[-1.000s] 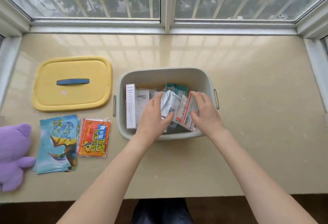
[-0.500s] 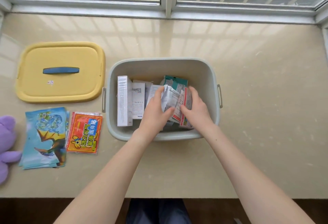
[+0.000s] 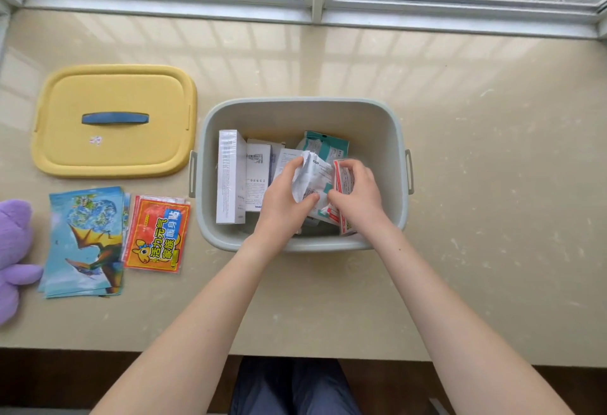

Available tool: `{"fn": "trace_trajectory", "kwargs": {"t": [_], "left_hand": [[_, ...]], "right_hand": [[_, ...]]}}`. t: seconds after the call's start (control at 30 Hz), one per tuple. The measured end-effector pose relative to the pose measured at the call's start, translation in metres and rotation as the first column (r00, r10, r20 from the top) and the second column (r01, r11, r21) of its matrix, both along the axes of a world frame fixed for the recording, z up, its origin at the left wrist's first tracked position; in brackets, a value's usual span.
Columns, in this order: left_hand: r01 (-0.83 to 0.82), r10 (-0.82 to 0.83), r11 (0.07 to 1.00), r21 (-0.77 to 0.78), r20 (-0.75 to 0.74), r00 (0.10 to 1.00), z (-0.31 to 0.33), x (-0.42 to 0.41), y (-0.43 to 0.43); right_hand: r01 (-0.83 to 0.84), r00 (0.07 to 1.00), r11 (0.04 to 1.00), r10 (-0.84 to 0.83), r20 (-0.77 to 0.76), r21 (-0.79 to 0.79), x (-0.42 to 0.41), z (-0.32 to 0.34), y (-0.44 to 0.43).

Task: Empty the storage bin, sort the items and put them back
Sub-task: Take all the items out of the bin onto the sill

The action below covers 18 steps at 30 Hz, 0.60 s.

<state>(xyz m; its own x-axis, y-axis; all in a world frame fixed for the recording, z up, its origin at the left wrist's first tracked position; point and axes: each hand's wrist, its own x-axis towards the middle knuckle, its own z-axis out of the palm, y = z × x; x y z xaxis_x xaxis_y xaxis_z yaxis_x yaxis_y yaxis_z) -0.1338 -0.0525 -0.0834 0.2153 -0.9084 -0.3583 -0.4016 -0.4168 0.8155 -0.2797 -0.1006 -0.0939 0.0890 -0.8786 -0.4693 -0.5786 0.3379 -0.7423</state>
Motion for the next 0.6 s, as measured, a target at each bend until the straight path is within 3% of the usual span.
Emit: {"fn": "trace_trajectory", "kwargs": {"t": [0.13, 0.37, 0.6], "left_hand": [[-0.004, 0.004, 1.0, 0.004, 0.015, 1.0, -0.001, -0.001, 0.002], [-0.01, 0.011, 1.0, -0.027, 0.033, 0.999, 0.0, 0.0, 0.007], [-0.056, 0.057, 0.997, -0.062, 0.019, 0.998, 0.012, -0.004, 0.011]], "right_hand": [[0.014, 1.0, 0.999, -0.015, -0.028, -0.037, 0.002, 0.001, 0.003], [0.009, 0.978, 0.992, -0.034, -0.207, -0.122, -0.001, -0.002, 0.012], [0.085, 0.97, 0.971, -0.132, -0.203, -0.225, -0.002, 0.02, 0.019]]}}
